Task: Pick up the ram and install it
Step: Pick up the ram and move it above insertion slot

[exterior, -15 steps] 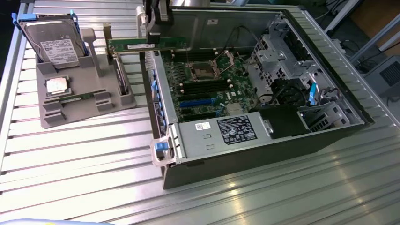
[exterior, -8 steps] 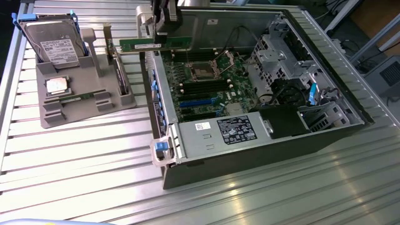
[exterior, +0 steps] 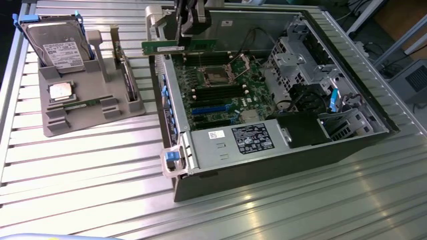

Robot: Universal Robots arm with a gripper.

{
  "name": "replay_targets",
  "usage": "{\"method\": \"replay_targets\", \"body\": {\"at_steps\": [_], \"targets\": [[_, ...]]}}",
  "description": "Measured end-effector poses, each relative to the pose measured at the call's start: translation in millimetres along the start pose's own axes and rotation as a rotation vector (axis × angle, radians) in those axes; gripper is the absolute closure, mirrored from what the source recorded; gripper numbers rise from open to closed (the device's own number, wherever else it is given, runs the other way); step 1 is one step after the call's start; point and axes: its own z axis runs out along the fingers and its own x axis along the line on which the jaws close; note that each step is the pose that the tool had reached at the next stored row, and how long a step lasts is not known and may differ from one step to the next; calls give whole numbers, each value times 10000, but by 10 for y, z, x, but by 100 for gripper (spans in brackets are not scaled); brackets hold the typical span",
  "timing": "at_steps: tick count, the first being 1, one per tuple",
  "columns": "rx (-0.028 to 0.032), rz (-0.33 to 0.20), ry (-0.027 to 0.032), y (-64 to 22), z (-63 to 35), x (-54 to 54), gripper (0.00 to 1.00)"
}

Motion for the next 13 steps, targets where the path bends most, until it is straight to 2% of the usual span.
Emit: {"method": "replay_targets", "body": {"at_steps": [13], "targets": [[0, 0, 0, -246, -14, 7, 87]]}}
